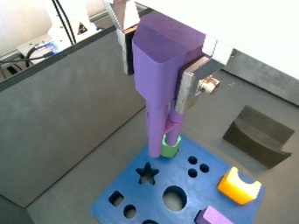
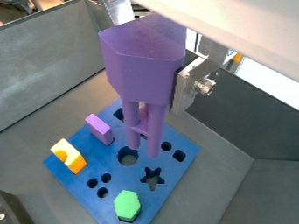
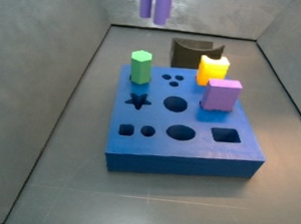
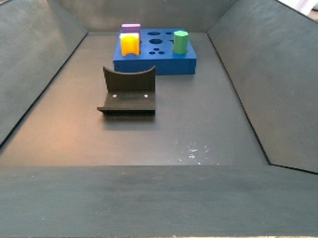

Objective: Pick up the 3 prong object. Move up. Move to above the board. Insert the 3 prong object.
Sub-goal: Insert the 3 prong object.

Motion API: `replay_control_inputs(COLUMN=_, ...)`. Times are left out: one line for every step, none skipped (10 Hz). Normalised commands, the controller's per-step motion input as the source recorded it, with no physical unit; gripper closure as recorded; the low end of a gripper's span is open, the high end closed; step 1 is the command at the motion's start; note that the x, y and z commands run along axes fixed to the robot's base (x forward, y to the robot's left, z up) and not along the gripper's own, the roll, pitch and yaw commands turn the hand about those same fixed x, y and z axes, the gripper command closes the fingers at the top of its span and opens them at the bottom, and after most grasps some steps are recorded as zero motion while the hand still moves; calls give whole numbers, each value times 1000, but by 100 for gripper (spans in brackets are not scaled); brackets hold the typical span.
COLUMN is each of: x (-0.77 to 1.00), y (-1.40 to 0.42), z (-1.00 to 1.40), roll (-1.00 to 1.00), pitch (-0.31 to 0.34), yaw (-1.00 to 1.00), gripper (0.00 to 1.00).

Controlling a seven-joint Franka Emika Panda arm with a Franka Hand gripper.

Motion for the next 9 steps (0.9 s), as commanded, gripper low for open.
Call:
replay_control_inputs(x=183, y=0, z=-171, roll=0, pitch=0, yaw=0, gripper=100)
replay_control_inputs(x=197, y=0, z=-146, roll=-17, pitch=0, yaw=0, gripper=100)
replay_control_inputs(x=291, y=77, z=-80, roll=-40, pitch=6, yaw=0, gripper=100)
replay_control_inputs(x=286, y=157, z=-31, roll=-66, pitch=26, yaw=0, gripper=100)
replay_control_inputs(x=297, y=151, z=-74, roll=-67, pitch=11, yaw=0, gripper=100)
replay_control_inputs(x=257, y=154, z=-69, roll=-63, pitch=10, yaw=0, gripper=100)
replay_control_inputs(x=226, y=140, z=-126, roll=-51, pitch=0, yaw=0, gripper=100)
replay_control_inputs(x=206, y=169, z=-149, roll=-41, pitch=0, yaw=0, gripper=100)
replay_control_inputs(x=154, y=189, z=-146, roll=-34, pitch=0, yaw=0, gripper=100)
